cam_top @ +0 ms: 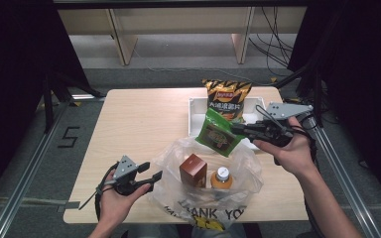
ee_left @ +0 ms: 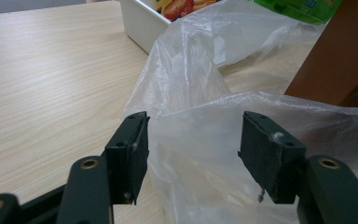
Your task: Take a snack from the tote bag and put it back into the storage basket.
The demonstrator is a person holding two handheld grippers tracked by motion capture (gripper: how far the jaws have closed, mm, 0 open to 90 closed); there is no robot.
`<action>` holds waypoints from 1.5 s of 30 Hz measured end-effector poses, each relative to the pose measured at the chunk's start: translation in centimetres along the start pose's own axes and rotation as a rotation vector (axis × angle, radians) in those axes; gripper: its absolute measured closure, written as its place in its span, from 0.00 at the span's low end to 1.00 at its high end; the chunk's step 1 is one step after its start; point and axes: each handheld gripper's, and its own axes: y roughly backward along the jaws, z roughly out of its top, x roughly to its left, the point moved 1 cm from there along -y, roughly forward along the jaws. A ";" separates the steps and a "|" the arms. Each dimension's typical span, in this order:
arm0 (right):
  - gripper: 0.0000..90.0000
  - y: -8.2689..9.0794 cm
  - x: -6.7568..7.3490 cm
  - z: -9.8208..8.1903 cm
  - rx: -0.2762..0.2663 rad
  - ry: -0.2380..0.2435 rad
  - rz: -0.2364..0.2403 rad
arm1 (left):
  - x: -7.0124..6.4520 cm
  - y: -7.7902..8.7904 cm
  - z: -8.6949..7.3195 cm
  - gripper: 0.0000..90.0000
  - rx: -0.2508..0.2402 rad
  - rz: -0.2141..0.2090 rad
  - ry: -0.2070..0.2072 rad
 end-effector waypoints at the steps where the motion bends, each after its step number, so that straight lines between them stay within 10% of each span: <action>1: 1.00 0.0 0.0 0.0 -0.012 -0.002 -0.001 | 0.0 0.0 0.0 0.46 0.000 -0.001 0.001; 45: 1.00 0.8 -2.6 3.1 -0.042 -0.001 -0.095 | -0.1 0.0 0.1 0.46 0.000 -0.001 0.004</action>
